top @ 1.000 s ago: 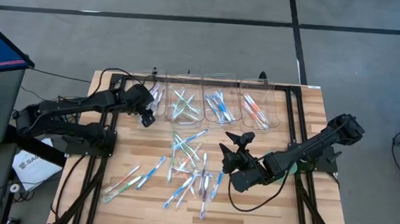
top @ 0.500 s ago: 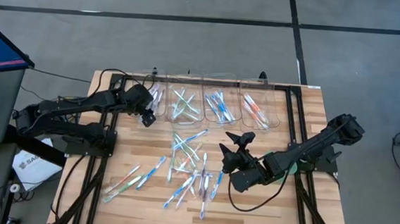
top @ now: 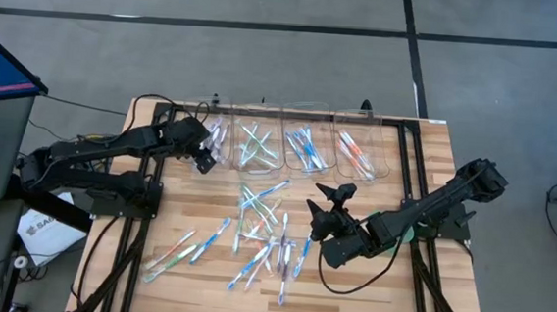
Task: Pick & Place Toothbrushes
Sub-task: Put the blue toothbrush into the middle right transparent bin
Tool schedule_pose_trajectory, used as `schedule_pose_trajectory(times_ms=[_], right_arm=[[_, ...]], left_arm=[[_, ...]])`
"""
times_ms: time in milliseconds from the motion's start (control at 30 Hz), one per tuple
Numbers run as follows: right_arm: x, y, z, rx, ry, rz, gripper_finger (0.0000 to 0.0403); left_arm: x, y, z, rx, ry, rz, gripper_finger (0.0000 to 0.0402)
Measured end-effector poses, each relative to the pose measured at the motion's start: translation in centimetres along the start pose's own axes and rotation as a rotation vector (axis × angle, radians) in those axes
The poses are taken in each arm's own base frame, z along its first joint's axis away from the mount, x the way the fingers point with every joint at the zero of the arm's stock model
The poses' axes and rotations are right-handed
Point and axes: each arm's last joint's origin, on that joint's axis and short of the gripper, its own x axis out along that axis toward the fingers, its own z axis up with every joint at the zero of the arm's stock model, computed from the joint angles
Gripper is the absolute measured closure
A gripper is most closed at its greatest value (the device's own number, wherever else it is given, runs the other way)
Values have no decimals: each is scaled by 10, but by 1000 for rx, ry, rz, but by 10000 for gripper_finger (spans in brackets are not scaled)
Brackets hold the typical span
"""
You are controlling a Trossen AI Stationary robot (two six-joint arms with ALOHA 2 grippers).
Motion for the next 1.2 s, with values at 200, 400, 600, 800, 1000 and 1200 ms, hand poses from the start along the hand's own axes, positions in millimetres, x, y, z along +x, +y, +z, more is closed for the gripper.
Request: schedule_pose_trajectory(times_ms=[200, 400, 600, 800, 1000, 1200], right_arm=[[1, 0, 0, -4, 4, -2, 139], [2, 2, -1, -15, 7, 113, 139], [21, 6, -1, 39, 42, 584, 139], [46, 0, 1, 268, 96, 749, 139], [51, -1, -7, 378, 242, 913, 139], [31, 10, -14, 211, 276, 1015, 139]], left_arm=[[-3, -1, 0, 27, -12, -12, 192], [-25, -8, -3, 46, -84, -232, 192], [-52, -24, -12, 142, -166, -433, 192], [-65, -46, -22, 191, -161, -559, 192], [-72, -66, -27, 213, -170, -627, 192], [-72, -80, -36, 255, -144, -633, 192]])
